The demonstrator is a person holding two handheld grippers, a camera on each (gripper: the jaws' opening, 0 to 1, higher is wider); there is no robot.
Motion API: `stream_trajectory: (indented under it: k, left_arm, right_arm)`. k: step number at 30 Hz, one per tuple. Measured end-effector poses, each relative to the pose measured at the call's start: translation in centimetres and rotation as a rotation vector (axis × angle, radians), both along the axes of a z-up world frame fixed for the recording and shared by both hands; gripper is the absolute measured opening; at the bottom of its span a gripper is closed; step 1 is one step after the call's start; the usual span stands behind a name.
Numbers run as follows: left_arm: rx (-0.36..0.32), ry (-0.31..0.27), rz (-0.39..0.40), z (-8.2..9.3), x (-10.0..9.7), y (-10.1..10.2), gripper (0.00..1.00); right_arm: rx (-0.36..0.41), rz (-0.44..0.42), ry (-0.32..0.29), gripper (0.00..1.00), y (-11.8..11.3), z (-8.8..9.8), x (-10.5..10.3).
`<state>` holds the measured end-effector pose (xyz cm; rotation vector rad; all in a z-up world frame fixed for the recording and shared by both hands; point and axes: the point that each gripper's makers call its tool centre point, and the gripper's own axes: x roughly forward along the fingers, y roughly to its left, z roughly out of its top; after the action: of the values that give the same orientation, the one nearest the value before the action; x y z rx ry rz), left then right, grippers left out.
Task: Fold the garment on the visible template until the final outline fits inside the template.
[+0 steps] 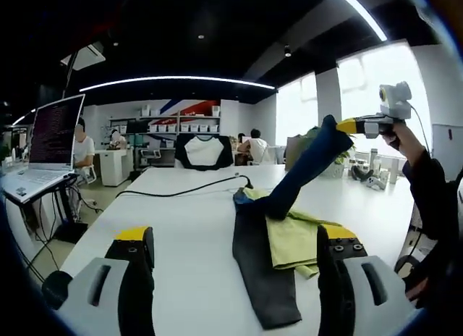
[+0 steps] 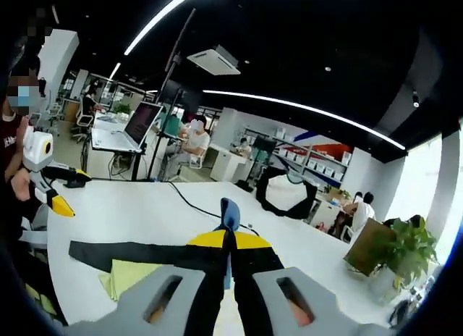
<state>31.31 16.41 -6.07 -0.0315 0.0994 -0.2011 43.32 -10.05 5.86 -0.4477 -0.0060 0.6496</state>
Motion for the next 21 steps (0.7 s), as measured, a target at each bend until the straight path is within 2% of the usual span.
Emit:
stream_trajectory:
  k: [8, 21]
  left_arm:
    - [0.008, 0.005, 0.001, 0.1, 0.0, 0.0, 0.98]
    - [0.013, 0.011, 0.003, 0.1, 0.4, 0.1, 0.98]
  right_arm:
    - [0.022, -0.071, -0.02, 0.0, -3.6, 1.5, 1.1]
    - [0.035, -0.189, -0.04, 0.0, -8.5, 2.6, 3.3]
